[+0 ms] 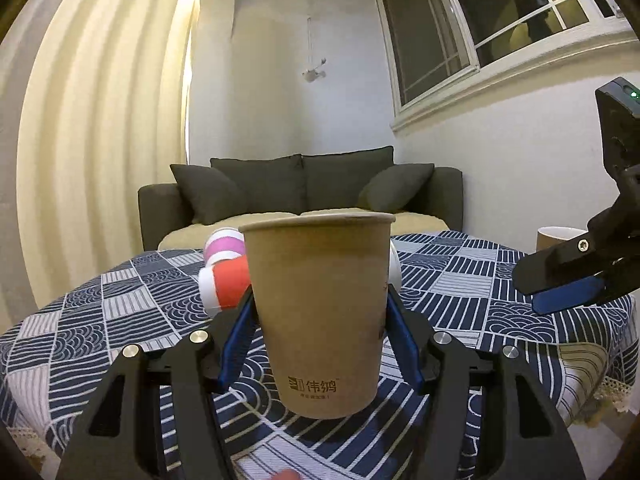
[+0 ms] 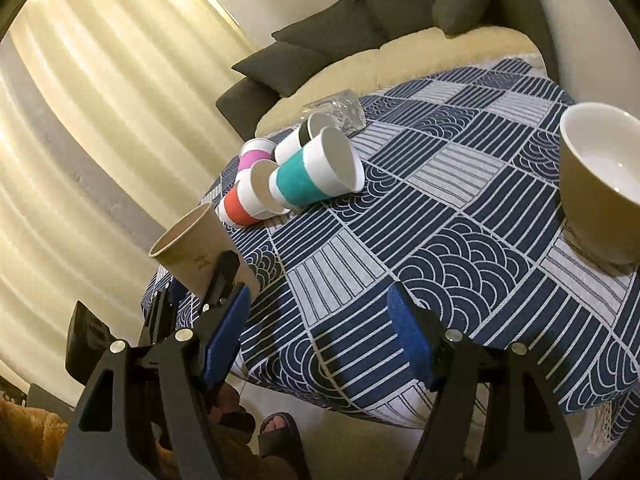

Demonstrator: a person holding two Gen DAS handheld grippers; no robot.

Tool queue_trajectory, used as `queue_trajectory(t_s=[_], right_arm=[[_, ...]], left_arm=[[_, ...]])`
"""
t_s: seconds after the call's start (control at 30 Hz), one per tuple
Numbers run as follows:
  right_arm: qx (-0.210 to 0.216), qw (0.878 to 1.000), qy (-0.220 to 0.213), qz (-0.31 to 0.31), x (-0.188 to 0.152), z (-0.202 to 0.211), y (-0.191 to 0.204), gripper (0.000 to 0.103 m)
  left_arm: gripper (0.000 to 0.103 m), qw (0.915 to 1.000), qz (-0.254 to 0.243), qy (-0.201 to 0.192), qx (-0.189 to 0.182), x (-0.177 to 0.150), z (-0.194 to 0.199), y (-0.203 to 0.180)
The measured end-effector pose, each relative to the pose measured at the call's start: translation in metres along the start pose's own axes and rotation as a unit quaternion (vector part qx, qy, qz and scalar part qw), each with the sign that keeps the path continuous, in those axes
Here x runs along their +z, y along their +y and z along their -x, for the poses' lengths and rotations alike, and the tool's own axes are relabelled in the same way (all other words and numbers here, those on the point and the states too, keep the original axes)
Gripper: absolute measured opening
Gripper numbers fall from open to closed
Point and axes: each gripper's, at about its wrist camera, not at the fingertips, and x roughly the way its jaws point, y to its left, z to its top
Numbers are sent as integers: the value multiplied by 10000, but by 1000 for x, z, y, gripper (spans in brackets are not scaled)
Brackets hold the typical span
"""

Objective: Flip cup upright
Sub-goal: 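Rotate the held tan cup upright with the left gripper, then lower the upright tan cup onto the table and open the left gripper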

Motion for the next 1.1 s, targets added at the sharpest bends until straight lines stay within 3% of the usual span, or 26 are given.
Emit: queue_trajectory(t_s=[0.87, 0.93, 1.1], right_arm=[[76, 9996, 240, -117, -3, -18, -2, 72], [81, 9996, 246, -114, -3, -19, -2, 73], [68, 9997, 224, -58, -3, -17, 1, 73]], left_arm=[[60, 9997, -96, 203, 109, -17, -13, 1], [78, 9996, 12, 273, 104, -17, -13, 3], [81, 9996, 48, 264, 18, -13, -9, 4]])
